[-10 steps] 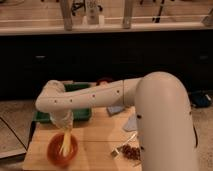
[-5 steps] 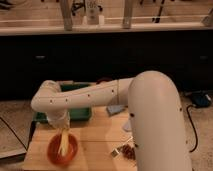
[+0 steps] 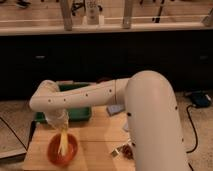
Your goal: Place banana in red bowl
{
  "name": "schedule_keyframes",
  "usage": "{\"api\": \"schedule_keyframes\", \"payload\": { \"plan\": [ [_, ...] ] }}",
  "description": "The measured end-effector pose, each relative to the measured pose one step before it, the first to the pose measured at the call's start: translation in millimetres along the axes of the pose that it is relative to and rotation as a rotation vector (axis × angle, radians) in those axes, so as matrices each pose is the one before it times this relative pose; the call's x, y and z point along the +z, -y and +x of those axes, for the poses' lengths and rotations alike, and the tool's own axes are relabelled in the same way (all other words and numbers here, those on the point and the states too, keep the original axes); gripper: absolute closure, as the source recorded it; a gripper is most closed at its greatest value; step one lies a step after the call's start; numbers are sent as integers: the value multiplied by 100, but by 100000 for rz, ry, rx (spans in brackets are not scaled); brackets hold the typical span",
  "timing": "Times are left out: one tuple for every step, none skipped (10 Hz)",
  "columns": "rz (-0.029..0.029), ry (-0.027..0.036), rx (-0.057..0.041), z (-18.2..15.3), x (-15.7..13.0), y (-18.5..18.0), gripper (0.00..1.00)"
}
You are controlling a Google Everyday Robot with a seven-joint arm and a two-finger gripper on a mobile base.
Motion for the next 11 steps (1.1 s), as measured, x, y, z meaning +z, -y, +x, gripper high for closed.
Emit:
{"api": "schedule_keyframes", "payload": {
  "plan": [
    [74,111,-881,64,-13,115,100],
    [16,163,-755,87,48,39,100],
    [82,193,-572,87,24,-2,100],
    [121,123,-572,96,9,1,100],
    [125,170,-774,55,40,74,97],
    [105,184,-797,61,30,69,94],
    [99,157,-809,101,6,8,94],
    [108,161,-592,65,22,7,94],
    [127,200,-639,66,22,-37,92],
    [106,37,-472,29,-19,19,85],
    [179,160,-614,14,10,48,75]
  ]
}}
